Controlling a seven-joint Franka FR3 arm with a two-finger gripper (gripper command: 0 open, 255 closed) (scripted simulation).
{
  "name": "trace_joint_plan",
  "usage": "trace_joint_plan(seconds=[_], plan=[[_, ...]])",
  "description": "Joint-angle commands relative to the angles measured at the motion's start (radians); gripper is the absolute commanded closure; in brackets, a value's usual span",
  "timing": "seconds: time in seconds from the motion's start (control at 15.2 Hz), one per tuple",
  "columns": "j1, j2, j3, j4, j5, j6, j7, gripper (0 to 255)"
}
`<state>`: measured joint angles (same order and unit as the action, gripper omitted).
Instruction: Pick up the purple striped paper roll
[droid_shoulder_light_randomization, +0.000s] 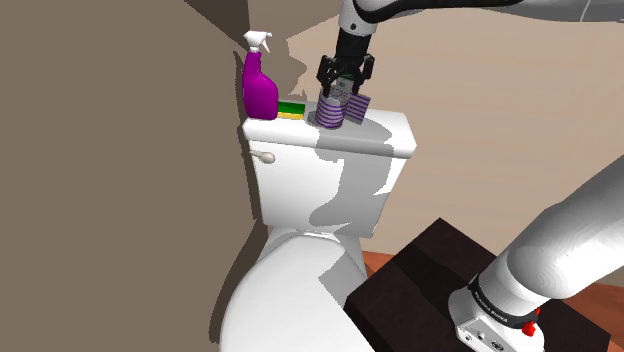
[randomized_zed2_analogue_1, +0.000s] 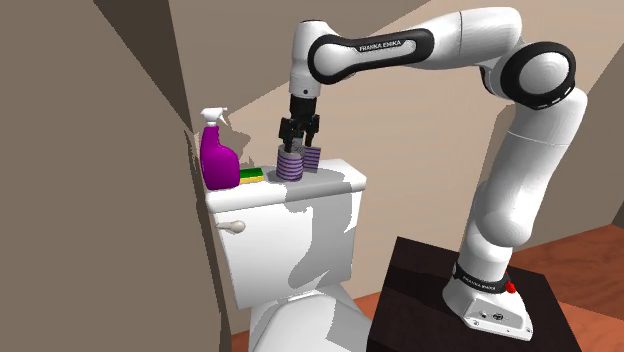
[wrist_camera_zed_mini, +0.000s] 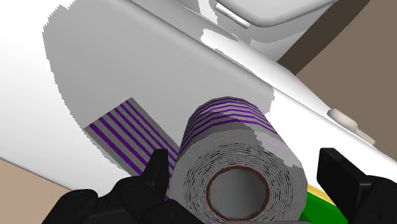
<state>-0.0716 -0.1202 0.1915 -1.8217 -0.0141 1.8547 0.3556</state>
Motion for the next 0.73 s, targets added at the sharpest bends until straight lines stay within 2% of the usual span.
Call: trace_joint_plan(seconds=[0.0, 0.26, 0.33, 0.66], plan=[[0.0, 0.002, 0.0, -0.021, 0.0, 0.024, 0.001, 0], [0.0, 0.0, 0.0, -0.058, 0.0, 0.059, 0.002, 0], [0.0, 0.0, 0.0, -0.059, 0.0, 0.059, 0.001, 255], [0.0, 0.0, 0.0, -0.059, 0.0, 0.06, 0.001, 255]])
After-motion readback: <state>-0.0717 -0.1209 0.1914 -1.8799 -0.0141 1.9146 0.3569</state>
